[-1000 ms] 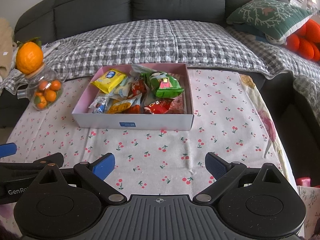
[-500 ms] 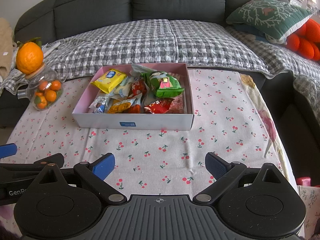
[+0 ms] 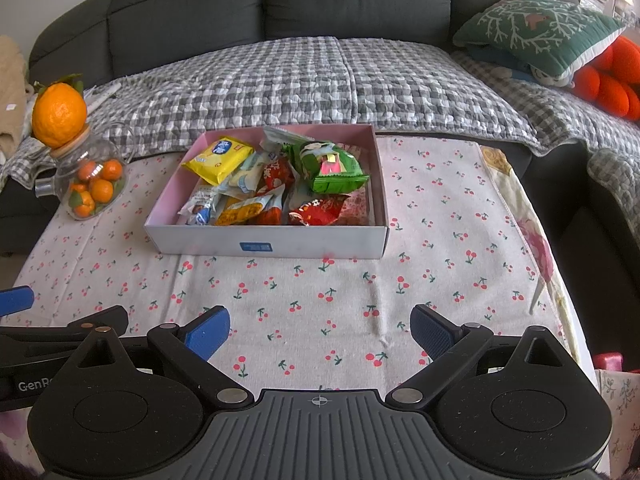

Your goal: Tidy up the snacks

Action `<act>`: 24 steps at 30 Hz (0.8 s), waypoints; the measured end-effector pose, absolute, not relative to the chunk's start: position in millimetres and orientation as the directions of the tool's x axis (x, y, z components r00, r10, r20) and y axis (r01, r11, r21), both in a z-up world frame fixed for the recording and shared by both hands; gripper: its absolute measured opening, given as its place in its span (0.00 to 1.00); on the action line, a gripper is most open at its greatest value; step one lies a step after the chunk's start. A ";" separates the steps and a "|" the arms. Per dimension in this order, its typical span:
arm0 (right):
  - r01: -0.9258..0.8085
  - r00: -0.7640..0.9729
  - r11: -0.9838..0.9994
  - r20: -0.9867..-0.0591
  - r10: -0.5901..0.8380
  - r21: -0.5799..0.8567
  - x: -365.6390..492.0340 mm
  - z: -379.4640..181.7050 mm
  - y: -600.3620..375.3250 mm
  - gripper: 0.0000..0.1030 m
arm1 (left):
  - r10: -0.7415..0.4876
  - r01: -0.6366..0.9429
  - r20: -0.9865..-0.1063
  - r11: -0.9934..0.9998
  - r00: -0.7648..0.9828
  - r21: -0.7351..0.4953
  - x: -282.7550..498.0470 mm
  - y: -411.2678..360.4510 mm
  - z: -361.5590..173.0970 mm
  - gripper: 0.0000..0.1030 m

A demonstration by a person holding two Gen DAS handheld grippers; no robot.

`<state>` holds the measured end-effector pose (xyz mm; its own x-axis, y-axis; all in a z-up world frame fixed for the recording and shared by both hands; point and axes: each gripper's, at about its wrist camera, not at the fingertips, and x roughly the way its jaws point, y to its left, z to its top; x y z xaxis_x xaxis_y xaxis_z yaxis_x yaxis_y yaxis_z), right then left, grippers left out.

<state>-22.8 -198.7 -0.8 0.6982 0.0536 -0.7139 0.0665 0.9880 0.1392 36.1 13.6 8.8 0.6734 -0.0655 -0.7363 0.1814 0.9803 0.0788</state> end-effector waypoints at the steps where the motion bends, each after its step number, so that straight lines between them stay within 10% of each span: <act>1: 0.066 0.698 0.988 -0.714 0.053 0.139 -22.9 -0.7 -198.9 0.96 | -0.065 0.181 -0.736 0.980 0.673 0.078 35.8 13.0 9.0 0.99; 24: 0.067 0.698 0.988 -0.714 0.052 0.138 -24.0 -2.2 -197.8 0.96 | -0.068 0.184 -0.741 0.980 0.668 0.076 36.5 14.6 7.6 0.99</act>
